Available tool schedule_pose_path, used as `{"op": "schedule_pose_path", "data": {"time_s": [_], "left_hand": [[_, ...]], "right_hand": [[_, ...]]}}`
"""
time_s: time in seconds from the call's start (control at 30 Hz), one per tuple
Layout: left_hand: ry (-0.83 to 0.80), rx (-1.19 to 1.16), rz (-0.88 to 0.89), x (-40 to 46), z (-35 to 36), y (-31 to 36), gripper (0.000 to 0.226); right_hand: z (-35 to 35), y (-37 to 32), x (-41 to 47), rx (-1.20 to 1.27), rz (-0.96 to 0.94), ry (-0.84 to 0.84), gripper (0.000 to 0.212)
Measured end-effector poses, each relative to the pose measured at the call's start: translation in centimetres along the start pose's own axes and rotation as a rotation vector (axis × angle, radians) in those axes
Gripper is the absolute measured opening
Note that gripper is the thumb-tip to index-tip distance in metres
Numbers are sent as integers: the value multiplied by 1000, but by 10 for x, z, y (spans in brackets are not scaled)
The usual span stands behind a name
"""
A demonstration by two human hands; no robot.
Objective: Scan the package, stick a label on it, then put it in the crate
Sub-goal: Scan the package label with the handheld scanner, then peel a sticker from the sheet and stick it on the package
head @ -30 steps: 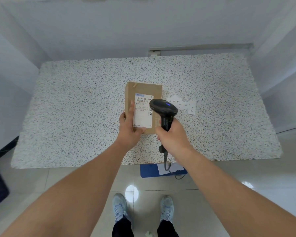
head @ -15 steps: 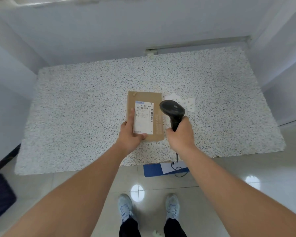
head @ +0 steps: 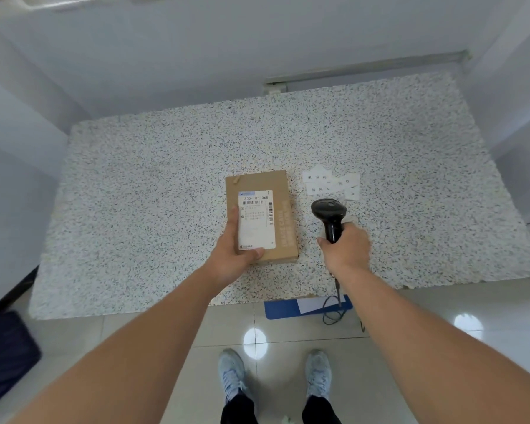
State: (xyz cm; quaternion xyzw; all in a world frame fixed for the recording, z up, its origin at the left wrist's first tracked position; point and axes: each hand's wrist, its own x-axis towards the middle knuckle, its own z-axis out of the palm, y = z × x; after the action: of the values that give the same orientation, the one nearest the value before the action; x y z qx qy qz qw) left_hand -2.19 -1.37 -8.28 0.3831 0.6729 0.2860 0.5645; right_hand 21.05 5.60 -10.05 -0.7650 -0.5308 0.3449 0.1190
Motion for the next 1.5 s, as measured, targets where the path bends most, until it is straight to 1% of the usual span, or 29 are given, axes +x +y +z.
{"op": "schedule_pose_path", "data": {"time_s": [0.2, 0.33, 0.6, 0.73, 0.83, 0.93, 1.03, 1.07, 1.2, 1.37, 1.5], "left_hand": [[-14, -6, -12, 6, -3, -8, 113], [-1, 6, -8, 9, -1, -13, 112], [1, 36, -35, 9, 0, -13, 112], [17, 49, -64, 10, 1, -12, 111], [67, 76, -86, 11, 5, -7, 113], [170, 199, -135, 7, 11, 6, 116], [220, 415, -151, 6, 16, 15, 116], [239, 488, -144, 6, 17, 19, 115], [291, 733, -8, 15, 21, 44, 106], [268, 962, 235, 46, 19, 87, 73], [196, 1055, 275, 90, 19, 119, 58]], "right_hand": [[7, 6, 15, 7, 48, 10, 42], [10, 13, 23, -29, 65, 25, 44], [12, 23, 27, -20, 6, 21, 42], [8, 24, 31, -31, -3, -38, 43], [-1, 23, 36, -54, -26, -116, 50], [-17, 18, 41, -56, -39, -113, 63], [-34, 7, 46, -82, -38, -67, 75], [-39, 4, 48, -76, -49, -56, 75], [-51, -8, 56, -69, -94, -36, 60], [-49, -23, 69, -46, -123, -15, 43], [-40, -42, 91, 32, -109, 9, 28]]}}
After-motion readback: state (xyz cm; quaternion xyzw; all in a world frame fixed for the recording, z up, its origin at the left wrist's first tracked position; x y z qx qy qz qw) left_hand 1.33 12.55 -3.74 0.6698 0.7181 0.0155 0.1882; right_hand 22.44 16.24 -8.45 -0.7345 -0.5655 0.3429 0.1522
